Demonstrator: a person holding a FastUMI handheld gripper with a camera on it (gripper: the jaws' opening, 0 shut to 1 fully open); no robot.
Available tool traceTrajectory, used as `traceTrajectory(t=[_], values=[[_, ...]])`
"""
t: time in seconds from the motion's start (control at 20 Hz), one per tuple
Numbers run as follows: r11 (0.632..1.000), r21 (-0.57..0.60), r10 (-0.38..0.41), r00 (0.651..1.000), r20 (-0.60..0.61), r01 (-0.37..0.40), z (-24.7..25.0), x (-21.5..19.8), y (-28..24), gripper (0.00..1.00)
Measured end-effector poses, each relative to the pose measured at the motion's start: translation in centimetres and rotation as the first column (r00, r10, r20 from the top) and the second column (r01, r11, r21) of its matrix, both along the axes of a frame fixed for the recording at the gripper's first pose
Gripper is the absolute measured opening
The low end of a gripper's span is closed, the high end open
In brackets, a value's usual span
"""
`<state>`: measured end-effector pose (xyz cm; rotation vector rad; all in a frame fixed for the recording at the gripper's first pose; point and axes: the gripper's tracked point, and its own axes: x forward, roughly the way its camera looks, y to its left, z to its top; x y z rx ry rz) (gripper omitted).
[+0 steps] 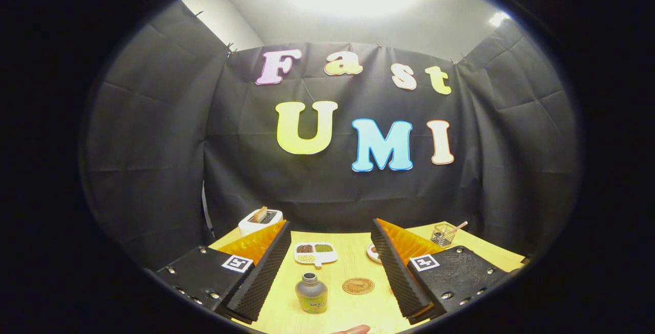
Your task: Take the bottle from table, then pour the juice into the cup, finally place the bottle on the coaster
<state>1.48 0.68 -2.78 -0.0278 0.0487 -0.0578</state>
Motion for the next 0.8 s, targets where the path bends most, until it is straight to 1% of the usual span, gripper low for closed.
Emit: traceTrajectory(t=[0.25, 0.45, 0.55, 0.65, 0.8], values=[[1.000, 0.005, 0.002, 0.999, -0.032, -0.002, -5.1, 1.9, 0.5, 0.96], [0.998, 0.051, 0.024, 1.000, -0.003, -0.024, -8.3, 2.9, 1.6, 0.96], [0.997, 0.064, 0.035, 0.999, -0.008, -0.035, -10.2, 3.4, 1.9, 0.96], [0.996, 0.066, 0.058, 0.998, -0.011, -0.057, -12.0, 4.0, 2.6, 0.96], [0.997, 0.042, 0.059, 0.998, -0.038, -0.057, -14.6, 4.8, 2.7, 0.96]])
